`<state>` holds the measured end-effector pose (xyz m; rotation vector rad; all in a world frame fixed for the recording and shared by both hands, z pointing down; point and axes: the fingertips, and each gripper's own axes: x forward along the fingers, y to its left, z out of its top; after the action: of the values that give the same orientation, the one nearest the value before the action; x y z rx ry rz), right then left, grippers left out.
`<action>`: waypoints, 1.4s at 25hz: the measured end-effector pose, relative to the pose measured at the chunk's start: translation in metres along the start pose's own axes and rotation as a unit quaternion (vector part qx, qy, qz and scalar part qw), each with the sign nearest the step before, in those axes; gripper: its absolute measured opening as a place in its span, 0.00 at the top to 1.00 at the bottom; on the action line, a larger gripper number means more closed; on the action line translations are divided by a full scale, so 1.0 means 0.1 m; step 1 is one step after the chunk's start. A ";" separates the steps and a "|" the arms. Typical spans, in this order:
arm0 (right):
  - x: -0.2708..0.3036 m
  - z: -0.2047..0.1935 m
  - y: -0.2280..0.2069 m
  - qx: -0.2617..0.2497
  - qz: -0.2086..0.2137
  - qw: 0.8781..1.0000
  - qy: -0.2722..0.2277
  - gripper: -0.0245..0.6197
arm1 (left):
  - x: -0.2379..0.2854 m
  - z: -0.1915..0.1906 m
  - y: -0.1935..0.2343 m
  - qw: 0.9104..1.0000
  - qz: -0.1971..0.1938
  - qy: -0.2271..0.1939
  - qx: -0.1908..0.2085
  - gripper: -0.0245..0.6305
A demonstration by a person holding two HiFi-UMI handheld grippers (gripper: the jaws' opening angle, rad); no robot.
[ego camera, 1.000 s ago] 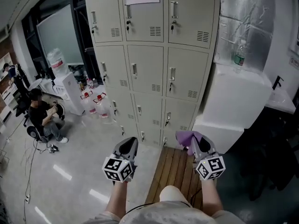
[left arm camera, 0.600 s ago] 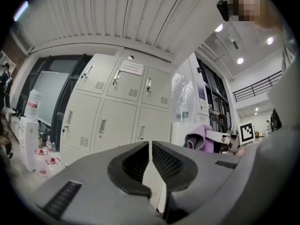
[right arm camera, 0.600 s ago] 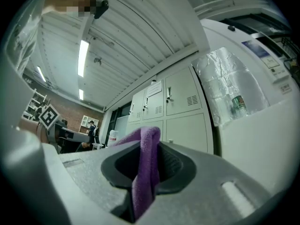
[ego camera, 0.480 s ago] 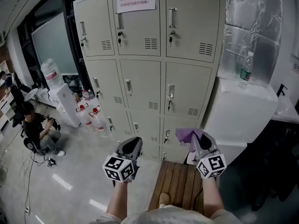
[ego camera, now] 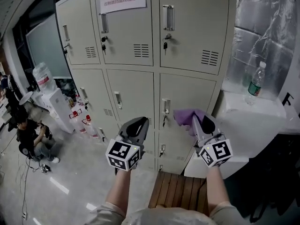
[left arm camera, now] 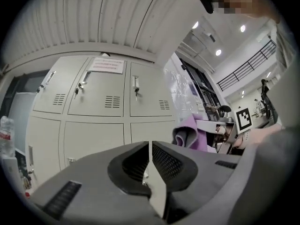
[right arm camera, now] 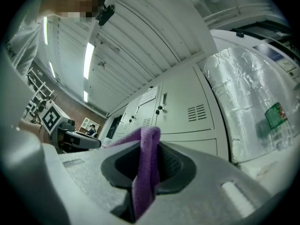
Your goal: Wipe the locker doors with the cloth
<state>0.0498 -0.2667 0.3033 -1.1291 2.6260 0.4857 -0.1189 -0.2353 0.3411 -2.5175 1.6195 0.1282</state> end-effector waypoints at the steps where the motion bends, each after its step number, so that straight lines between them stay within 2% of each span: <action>1: 0.11 0.03 -0.05 -0.002 0.001 1.000 -0.004 0.87 | 0.09 0.04 0.04 1.000 0.002 -0.003 0.002 0.93; 8: 0.71 0.46 -0.31 -0.044 0.006 0.998 -0.048 0.87 | 0.60 0.44 0.35 0.999 0.009 -0.038 0.005 0.93; 20: 1.60 1.42 -0.68 -0.136 -0.006 0.982 -0.133 0.87 | 1.27 1.13 0.62 0.995 -0.009 -0.076 0.055 0.93; 26: 2.05 2.03 -0.73 -0.236 -0.019 0.960 -0.148 0.87 | 1.42 1.39 0.77 0.993 -0.016 -0.096 0.062 0.93; 31: 2.44 2.62 -0.84 -0.280 -0.034 0.946 -0.162 0.87 | 1.52 1.50 0.79 0.991 -0.025 -0.107 0.071 0.93; 35: 2.75 2.97 -0.84 -0.342 -0.052 0.926 -0.152 0.87 | 1.53 1.51 0.85 0.990 -0.020 -0.107 0.087 0.93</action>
<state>-0.0471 -0.3841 -0.0811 -1.2250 2.1493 1.4971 -0.1321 -0.3822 0.1633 -2.3157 1.4312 0.2338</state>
